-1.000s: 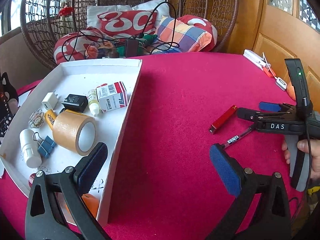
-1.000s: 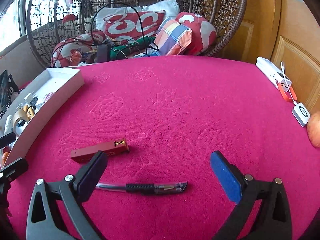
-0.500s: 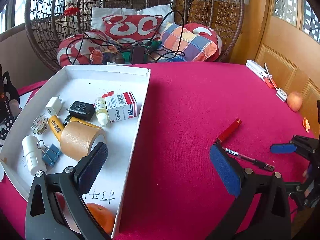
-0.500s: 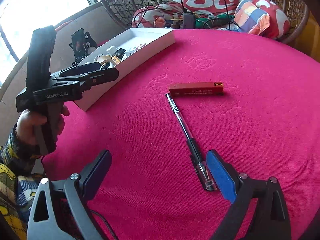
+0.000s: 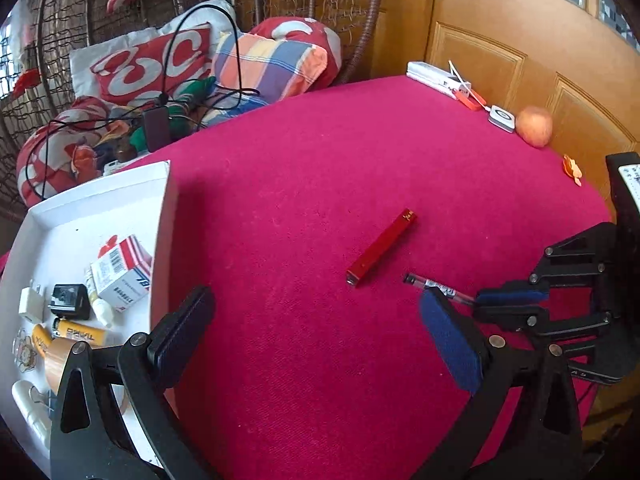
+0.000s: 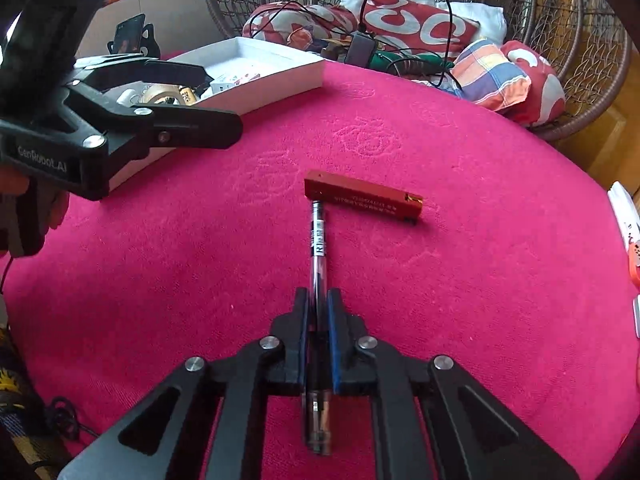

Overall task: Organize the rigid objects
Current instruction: 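Grasp the black pen with the right tool while the left tool grasps the red lighter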

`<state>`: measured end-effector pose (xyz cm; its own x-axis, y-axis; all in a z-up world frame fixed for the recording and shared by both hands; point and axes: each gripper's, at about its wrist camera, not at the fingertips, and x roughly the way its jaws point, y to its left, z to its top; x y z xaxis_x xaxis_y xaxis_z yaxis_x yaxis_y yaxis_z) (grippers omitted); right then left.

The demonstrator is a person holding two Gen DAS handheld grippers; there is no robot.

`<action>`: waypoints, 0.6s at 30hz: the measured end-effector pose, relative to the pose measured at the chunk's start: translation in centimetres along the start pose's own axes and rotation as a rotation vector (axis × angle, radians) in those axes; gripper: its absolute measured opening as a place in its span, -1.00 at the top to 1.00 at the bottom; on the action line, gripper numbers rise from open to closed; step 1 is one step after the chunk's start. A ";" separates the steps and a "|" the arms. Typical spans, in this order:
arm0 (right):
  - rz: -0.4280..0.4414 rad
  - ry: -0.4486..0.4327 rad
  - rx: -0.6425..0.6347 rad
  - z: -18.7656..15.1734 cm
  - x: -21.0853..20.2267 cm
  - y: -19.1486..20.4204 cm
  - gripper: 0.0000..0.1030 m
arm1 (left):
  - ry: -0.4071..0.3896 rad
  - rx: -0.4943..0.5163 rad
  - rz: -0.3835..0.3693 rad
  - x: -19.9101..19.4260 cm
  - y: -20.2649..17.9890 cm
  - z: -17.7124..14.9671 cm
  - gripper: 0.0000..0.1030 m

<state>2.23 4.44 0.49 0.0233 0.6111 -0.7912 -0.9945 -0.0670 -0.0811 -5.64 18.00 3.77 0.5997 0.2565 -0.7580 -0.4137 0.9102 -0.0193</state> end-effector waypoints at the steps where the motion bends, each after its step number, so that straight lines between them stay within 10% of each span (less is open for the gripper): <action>1: -0.020 -0.006 0.028 -0.8 -0.7 -0.5 0.88 | 0.014 0.025 -0.010 0.7 -0.7 0.1 -1.00; 8: -0.040 -0.074 0.342 -6.1 -4.1 -5.4 0.88 | 0.050 0.115 -0.034 4.9 -3.6 2.7 -0.89; 10: -0.021 -0.091 0.395 -6.8 -4.0 -5.8 0.88 | 0.071 0.145 -0.028 5.8 -4.2 3.3 -0.54; 11: -0.013 -0.106 0.412 -7.0 -4.0 -5.9 0.88 | 0.088 0.164 -0.014 6.3 -4.6 3.4 -0.01; 18: 0.030 -0.154 0.463 -6.8 -4.6 -6.0 0.88 | 0.066 0.172 0.001 5.1 -5.5 2.0 0.75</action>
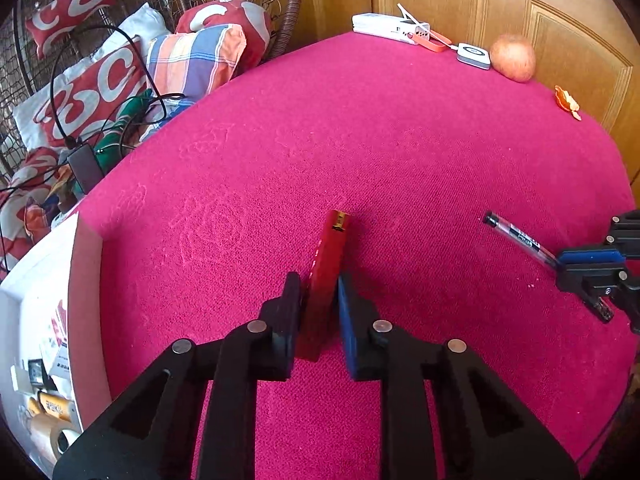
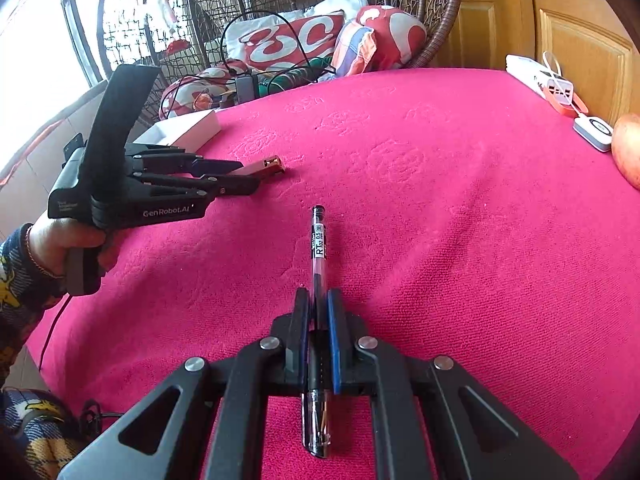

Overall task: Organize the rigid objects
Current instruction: 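Grasp the black pen with the right tool while the left tool grasps the red lighter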

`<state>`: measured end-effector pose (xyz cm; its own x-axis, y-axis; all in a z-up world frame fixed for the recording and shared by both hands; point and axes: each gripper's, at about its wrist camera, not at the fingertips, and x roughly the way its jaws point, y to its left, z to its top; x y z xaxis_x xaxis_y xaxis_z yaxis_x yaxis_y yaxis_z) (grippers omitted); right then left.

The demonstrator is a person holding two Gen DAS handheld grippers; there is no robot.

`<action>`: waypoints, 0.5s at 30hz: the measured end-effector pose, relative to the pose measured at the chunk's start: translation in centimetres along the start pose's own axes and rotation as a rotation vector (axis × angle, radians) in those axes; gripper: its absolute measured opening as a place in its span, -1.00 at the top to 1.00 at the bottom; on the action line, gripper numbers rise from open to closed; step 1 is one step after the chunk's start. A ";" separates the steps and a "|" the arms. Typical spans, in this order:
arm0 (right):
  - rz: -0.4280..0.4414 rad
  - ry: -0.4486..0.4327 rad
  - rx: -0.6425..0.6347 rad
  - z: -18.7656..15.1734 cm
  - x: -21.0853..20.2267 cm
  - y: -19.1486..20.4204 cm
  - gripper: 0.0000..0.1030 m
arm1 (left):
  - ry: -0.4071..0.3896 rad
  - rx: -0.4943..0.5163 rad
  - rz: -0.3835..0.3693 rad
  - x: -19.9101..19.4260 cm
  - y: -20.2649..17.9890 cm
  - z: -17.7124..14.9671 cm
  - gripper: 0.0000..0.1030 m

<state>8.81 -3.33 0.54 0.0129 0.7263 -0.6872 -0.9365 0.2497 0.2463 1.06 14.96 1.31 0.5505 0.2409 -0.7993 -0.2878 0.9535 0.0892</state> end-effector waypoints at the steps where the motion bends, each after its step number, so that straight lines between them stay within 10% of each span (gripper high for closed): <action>1: 0.012 -0.013 0.008 0.0 -0.5 0.1 0.88 | -0.014 -0.025 0.007 -0.4 0.1 -0.3 0.75; 9: 0.020 -0.173 -0.006 2.9 -3.7 2.3 0.88 | -0.208 -0.213 0.006 -7.2 1.6 -1.7 0.75; 15: 0.032 -0.234 -0.003 4.2 -4.8 3.2 0.88 | -0.212 -0.297 -0.016 -8.6 3.8 -2.3 0.75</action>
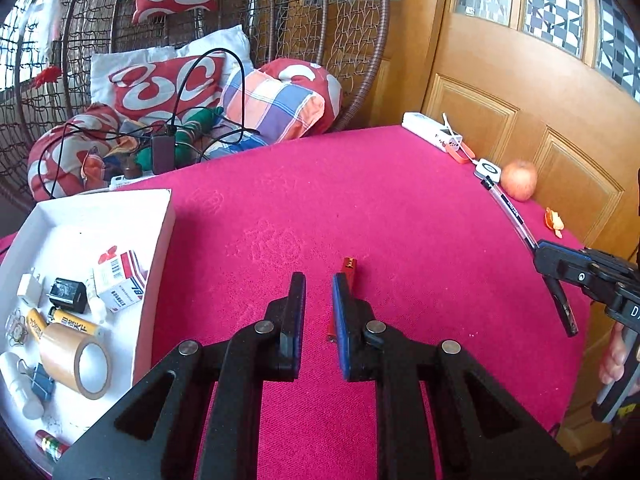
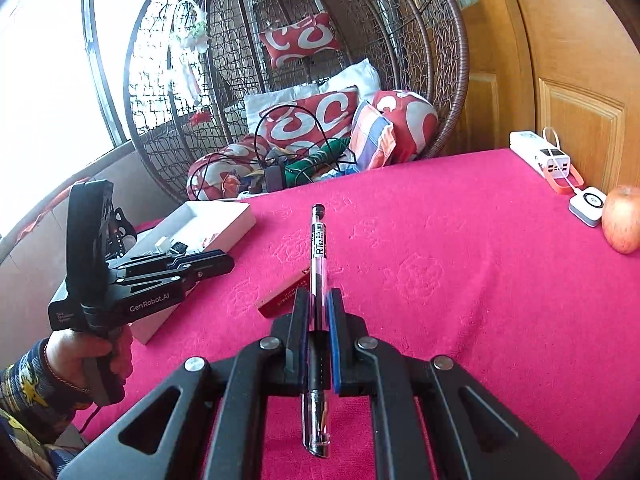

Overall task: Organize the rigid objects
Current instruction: 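Grasp the black pen with the right tool while the left tool grasps the red lighter, then carry the red lighter and pen into the white tray and open both tools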

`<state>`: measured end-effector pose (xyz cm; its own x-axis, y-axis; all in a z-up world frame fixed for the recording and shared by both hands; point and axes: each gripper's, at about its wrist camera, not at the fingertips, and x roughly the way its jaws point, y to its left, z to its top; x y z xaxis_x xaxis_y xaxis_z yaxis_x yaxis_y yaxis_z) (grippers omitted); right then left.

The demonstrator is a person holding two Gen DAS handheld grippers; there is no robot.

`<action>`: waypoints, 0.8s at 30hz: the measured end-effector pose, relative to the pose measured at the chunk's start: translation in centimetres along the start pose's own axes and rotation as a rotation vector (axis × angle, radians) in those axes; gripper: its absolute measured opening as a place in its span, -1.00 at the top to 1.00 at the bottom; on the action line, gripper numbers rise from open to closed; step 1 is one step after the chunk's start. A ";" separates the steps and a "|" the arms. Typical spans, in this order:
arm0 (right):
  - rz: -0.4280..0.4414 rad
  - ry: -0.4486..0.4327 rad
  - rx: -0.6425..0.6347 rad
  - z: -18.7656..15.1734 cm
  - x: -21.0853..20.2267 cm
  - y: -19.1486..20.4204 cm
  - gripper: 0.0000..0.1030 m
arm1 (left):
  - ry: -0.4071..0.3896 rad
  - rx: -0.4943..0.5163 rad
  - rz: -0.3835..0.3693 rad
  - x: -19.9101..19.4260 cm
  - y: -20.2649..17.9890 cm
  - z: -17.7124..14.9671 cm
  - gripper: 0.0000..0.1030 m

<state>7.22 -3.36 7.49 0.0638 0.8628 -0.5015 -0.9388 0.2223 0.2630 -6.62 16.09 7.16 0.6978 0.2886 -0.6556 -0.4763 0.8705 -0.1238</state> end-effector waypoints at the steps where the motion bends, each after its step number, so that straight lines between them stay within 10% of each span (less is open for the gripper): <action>1: 0.001 -0.002 0.002 0.0 0.0 0.1 0.88 | 0.033 -0.001 -0.016 0.6 0.0 0.1 0.75; 2: 0.002 -0.003 0.006 0.0 0.0 0.1 0.88 | 0.062 -0.004 -0.032 1.2 -0.1 0.0 0.64; 5: 0.009 -0.008 0.026 -0.1 0.0 -0.2 0.87 | 0.114 0.053 -0.015 3.9 -1.5 -0.2 -0.63; 8: 0.009 -0.015 0.052 -0.3 -0.2 -0.7 0.87 | 0.158 0.095 0.015 6.8 -2.6 -0.4 -0.69; 10: 0.011 -0.021 0.070 -0.4 -0.4 -1.1 0.87 | 0.184 0.106 0.038 8.3 -3.0 -0.4 -0.45; 11: 0.010 -0.026 0.078 -0.4 -0.5 -1.2 0.87 | 0.201 0.104 0.046 8.9 -2.9 -0.5 0.18; 14: 0.015 -0.033 0.095 -0.6 -0.8 -1.6 0.87 | 0.188 0.125 0.055 8.7 -3.1 -1.0 0.77; 24: 0.028 -0.073 0.070 0.7 -1.1 0.0 0.87 | 0.000 0.046 0.067 2.0 -2.1 -0.6 0.77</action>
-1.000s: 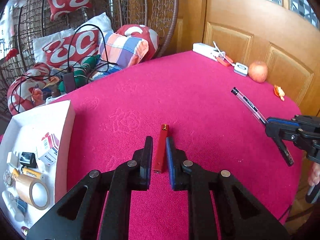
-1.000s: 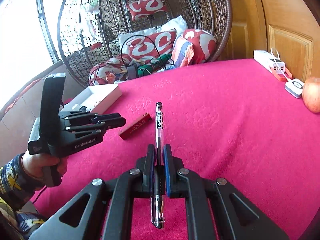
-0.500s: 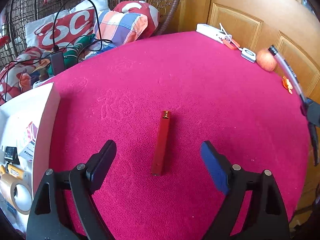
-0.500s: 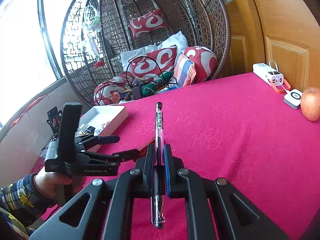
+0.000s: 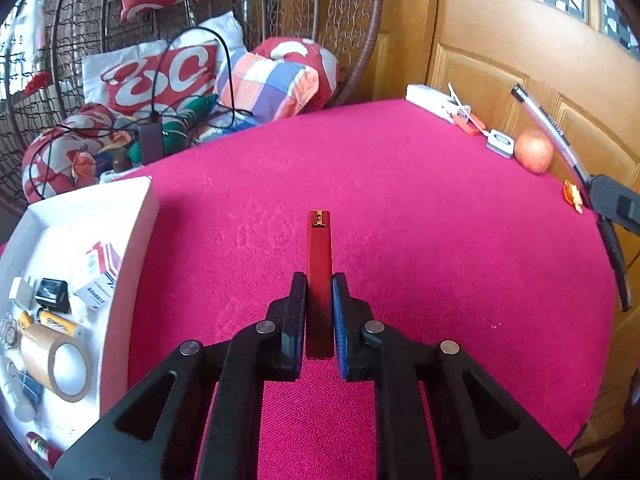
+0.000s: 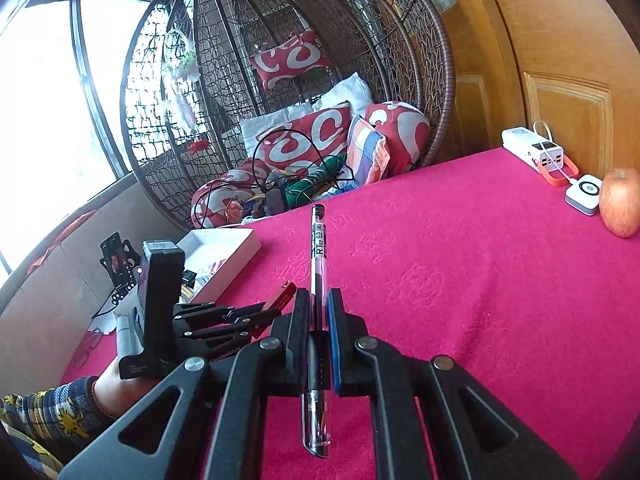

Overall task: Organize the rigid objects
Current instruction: 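Carry the red lighter and pen into the white tray and open both tools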

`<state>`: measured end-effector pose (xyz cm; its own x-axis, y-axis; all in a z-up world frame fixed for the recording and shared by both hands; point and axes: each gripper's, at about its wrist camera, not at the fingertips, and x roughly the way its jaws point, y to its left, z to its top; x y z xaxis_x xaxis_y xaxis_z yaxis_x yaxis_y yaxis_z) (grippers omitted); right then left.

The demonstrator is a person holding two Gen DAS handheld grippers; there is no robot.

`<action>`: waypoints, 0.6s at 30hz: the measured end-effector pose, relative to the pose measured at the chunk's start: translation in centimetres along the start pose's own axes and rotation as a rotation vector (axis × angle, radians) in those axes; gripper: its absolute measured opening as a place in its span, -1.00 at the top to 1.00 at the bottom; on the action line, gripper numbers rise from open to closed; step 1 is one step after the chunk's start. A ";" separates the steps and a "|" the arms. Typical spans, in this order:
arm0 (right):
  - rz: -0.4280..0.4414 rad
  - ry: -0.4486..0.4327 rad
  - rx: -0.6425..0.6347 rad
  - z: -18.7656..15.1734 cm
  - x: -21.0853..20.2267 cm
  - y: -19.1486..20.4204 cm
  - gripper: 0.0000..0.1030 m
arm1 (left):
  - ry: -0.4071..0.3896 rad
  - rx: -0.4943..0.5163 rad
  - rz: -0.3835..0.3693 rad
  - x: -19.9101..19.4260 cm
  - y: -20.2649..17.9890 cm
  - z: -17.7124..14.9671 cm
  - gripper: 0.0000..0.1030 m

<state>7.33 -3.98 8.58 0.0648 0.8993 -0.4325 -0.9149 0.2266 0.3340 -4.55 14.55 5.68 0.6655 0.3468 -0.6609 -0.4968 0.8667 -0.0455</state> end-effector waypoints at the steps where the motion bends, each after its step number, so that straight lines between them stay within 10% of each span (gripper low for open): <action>1: 0.004 -0.007 -0.012 0.3 0.0 0.5 0.87 | -0.032 -0.003 -0.001 -1.2 0.1 0.3 0.77; 9: 0.066 -0.066 -0.098 2.5 0.0 4.6 0.87 | -0.237 -0.024 0.062 -8.9 1.5 1.3 0.77; 18: 0.115 -0.057 -0.162 3.9 2.4 8.8 0.87 | -0.281 -0.117 0.161 -12.3 6.2 -0.2 0.77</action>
<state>1.02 1.65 13.74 -0.0251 0.9365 -0.3496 -0.9695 0.0625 0.2369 -15.91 15.62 13.35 0.6928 0.5748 -0.4354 -0.6574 0.7516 -0.0537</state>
